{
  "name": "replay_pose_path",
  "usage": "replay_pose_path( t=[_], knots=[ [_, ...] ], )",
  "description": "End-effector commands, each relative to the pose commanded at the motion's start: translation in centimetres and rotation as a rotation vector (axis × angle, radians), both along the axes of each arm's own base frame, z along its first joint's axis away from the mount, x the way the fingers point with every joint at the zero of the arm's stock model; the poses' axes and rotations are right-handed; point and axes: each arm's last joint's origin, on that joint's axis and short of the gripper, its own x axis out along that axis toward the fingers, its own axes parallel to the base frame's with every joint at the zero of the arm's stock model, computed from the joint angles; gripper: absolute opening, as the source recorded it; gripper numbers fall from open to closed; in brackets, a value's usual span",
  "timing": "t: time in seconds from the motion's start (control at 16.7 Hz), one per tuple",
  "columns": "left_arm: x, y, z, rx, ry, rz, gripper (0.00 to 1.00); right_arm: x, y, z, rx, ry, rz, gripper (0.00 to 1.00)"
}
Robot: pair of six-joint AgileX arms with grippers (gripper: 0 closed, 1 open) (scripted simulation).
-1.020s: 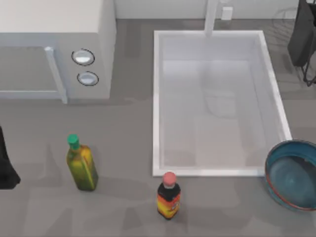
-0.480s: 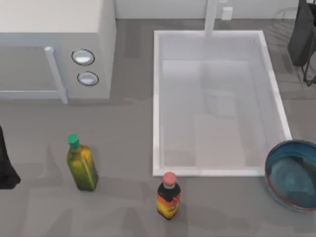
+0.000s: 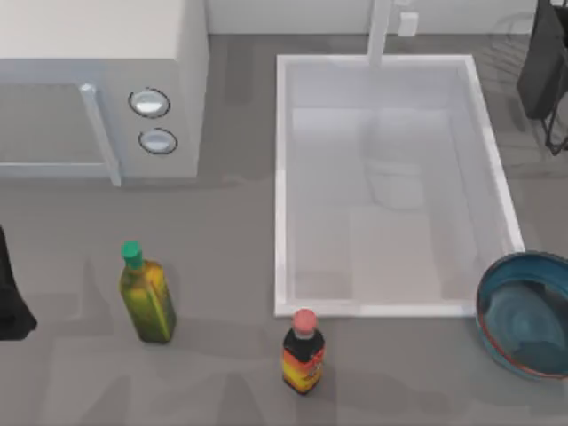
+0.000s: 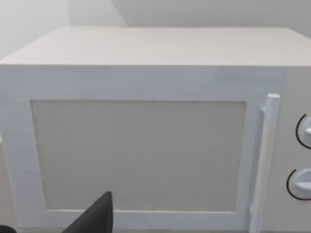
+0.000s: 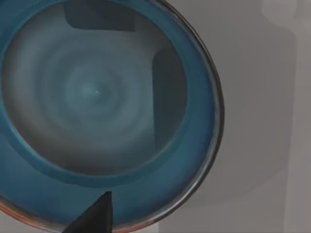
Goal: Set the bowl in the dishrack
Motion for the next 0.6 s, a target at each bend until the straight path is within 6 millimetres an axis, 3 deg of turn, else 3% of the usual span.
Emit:
replay_pose_path(
  t=[0.18,0.42,0.6],
  knots=[
    [0.0,0.0,0.0,0.0,0.0,0.0,1.0,0.6,0.1,-2.5,0.0,0.002,0.001,1.0],
    [0.0,0.0,0.0,0.0,0.0,0.0,1.0,1.2,0.2,-7.2,0.0,-0.011,0.001,1.0],
    [0.0,0.0,0.0,0.0,0.0,0.0,1.0,1.0,0.2,-9.3,0.0,-0.001,0.001,1.0]
  ],
)
